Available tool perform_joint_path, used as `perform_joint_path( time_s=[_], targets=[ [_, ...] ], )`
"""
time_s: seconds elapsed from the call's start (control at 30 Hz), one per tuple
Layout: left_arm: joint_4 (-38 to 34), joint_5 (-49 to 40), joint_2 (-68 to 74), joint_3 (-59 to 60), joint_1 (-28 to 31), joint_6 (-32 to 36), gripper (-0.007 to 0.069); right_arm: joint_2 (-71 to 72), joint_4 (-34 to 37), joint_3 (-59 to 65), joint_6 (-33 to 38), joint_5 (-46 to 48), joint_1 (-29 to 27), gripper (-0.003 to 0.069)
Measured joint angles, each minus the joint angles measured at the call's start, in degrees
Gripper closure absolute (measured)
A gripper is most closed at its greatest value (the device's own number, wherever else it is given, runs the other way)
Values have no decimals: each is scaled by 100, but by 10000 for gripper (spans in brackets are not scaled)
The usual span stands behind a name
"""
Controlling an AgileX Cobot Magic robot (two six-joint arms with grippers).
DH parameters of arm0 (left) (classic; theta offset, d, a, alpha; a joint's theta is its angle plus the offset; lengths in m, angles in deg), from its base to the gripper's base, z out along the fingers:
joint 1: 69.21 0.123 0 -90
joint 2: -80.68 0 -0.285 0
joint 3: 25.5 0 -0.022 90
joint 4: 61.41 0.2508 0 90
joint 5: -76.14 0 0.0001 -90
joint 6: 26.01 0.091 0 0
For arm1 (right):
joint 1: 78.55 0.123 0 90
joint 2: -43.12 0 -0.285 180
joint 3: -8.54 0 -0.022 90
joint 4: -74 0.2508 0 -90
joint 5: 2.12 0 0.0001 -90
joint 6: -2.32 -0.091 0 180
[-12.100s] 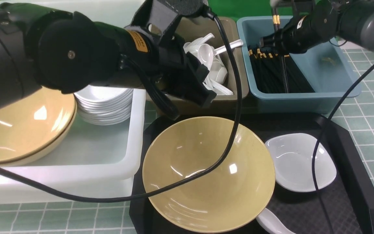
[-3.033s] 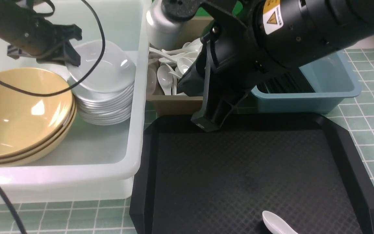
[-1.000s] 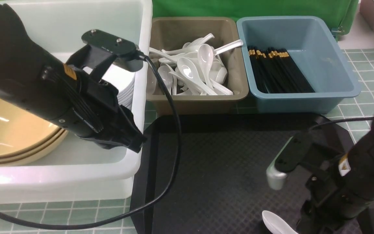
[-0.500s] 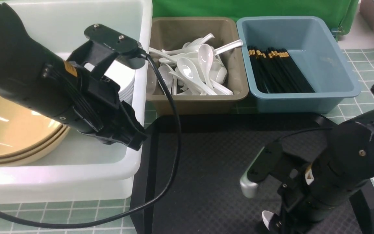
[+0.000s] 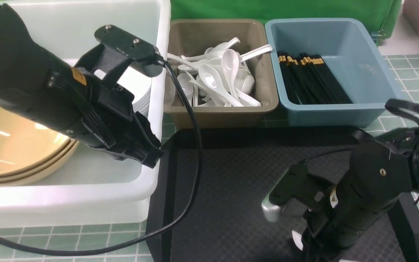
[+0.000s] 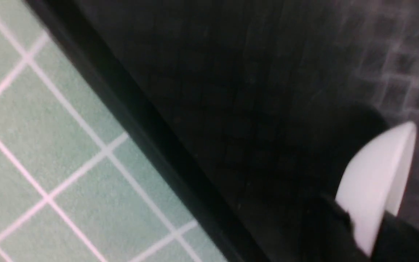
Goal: On blue table put chopsticks spoon bowls plates into blue grey white boxes.
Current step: 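Reach down and grasp the white spoon resting in the bowl with the right gripper, then place the white spoon into the bin of spoons with the right gripper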
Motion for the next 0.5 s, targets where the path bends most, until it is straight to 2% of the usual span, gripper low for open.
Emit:
perform_joint_path(
  time_s=[0.1, 0.3, 0.4, 0.43, 0.5],
  targets=[
    [27, 25, 0, 0, 178, -5, 623, 0, -61, -281, 0, 140, 0, 555],
    [33, 24, -51, 12, 1042, -16, 623, -17, -149, -1708, 5, 308, 0, 555],
    [-118, 63, -217, 36, 1497, -21, 623, -224, -227, -2885, 23, -3, 0, 555],
    [-118, 63, -217, 36, 1497, -21, 623, -244, -227, -2885, 23, -27, 0, 555],
    [-262, 109, -363, 36, 1598, -21, 623, -609, -253, -3849, 24, -299, 0, 555]
  ],
)
